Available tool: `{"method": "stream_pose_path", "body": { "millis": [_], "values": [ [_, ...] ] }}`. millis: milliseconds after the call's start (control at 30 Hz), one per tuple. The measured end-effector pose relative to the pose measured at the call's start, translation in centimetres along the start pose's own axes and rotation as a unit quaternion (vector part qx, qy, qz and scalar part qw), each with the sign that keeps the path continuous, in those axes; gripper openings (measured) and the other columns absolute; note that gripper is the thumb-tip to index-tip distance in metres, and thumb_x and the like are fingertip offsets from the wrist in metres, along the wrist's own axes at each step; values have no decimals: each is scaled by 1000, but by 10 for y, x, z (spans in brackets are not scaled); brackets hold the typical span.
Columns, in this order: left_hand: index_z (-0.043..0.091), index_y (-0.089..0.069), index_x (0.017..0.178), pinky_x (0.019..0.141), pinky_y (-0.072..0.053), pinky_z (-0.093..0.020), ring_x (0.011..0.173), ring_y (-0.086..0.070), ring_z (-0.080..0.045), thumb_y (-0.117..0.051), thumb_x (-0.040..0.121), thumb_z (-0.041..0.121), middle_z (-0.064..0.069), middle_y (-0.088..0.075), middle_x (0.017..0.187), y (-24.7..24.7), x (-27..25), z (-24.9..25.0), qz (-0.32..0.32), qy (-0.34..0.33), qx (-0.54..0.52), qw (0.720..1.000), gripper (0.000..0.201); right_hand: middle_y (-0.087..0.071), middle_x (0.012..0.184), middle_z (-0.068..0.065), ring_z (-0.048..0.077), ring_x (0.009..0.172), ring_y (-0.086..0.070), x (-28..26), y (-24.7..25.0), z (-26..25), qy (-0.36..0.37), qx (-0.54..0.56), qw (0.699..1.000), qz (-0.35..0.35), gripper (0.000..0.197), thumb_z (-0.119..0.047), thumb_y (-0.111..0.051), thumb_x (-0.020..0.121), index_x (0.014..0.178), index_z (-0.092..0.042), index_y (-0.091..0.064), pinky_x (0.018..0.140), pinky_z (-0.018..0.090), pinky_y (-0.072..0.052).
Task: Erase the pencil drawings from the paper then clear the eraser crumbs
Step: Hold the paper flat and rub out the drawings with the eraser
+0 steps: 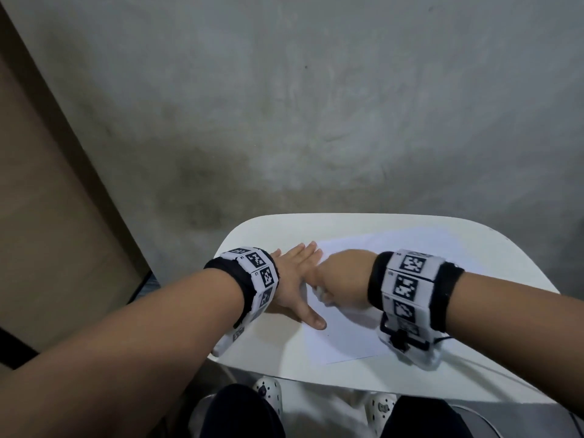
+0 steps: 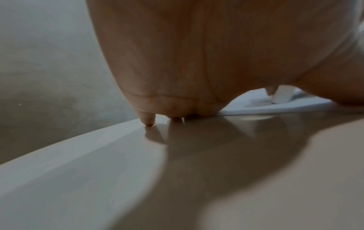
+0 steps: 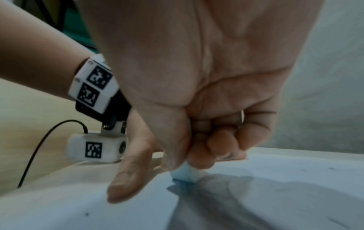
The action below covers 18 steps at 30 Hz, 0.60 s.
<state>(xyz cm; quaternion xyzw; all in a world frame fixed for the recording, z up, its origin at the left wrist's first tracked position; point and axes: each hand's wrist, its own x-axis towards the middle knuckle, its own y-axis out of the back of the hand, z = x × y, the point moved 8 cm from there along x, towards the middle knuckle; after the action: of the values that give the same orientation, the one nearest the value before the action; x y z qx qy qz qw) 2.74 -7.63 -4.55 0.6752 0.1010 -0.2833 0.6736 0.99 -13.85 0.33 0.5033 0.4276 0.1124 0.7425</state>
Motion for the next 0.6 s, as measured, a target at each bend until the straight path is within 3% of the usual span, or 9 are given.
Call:
{"method": "stream_pose_path", "body": {
  "millis": [67,100,167,233,300,400,500,533,600],
  "values": [
    [24,22,153,121,7,-47,147,25,-12,-67,71,74,4,32,159,-2,2,-1,-5,6,5,1000,131,-51,139,10,24,113,-53,-3,-2,0,-1,-16,1000,-16,19,-17,-46,99,118,-14,-50,78,26,-34],
    [26,21,154,121,7,-47,147,24,-13,-68,72,72,4,32,159,0,0,1,-3,5,2,1000,129,-43,146,11,25,127,-47,-3,1,1,-12,-38,999,-26,33,-20,-46,100,131,-11,-47,87,29,-35],
    [30,18,154,120,8,-43,148,21,-15,-69,76,67,5,30,159,3,-8,4,-9,14,-10,1000,123,-44,145,9,25,132,-44,9,10,2,-39,-73,996,-33,47,-25,-48,99,143,-11,-39,103,34,-36],
    [31,16,154,119,7,-40,149,18,-15,-68,78,64,8,29,159,6,-12,3,-11,26,-14,999,119,-60,107,5,26,110,-54,12,15,0,-37,-57,998,-2,26,-25,-50,97,119,-12,-53,96,34,-42],
    [26,20,154,120,7,-44,148,21,-15,-67,76,69,6,32,158,4,-7,2,-7,8,2,1000,124,-47,78,2,20,90,-45,5,8,3,-19,-13,1000,7,7,-20,-49,96,97,-15,-54,76,29,-43],
    [20,25,152,121,6,-47,148,24,-15,-65,74,74,3,32,159,-3,2,-3,-6,0,14,1000,131,-48,79,1,22,81,-45,-11,-8,3,5,-10,1000,-28,15,-12,-46,94,105,-17,-55,55,23,-26],
    [22,23,153,121,6,-47,148,22,-17,-68,73,72,2,31,159,0,1,0,1,-3,15,1000,131,-42,77,-1,24,80,-52,-1,-1,6,-36,-50,997,-35,20,-15,-46,96,76,-16,-44,65,27,-38],
    [25,22,154,120,6,-47,149,21,-19,-69,73,70,2,31,159,1,-1,1,-1,-3,8,1000,129,-44,85,0,24,85,-54,2,4,5,-38,-48,998,-18,24,-18,-47,97,74,-16,-40,74,30,-43],
    [29,22,153,119,6,-45,149,20,-19,-71,74,66,3,30,159,2,-2,1,-8,6,-12,1000,127,-53,98,9,26,93,-56,4,20,4,-16,-20,997,69,9,-19,-48,97,89,-21,-46,75,31,-40]
  ]
}}
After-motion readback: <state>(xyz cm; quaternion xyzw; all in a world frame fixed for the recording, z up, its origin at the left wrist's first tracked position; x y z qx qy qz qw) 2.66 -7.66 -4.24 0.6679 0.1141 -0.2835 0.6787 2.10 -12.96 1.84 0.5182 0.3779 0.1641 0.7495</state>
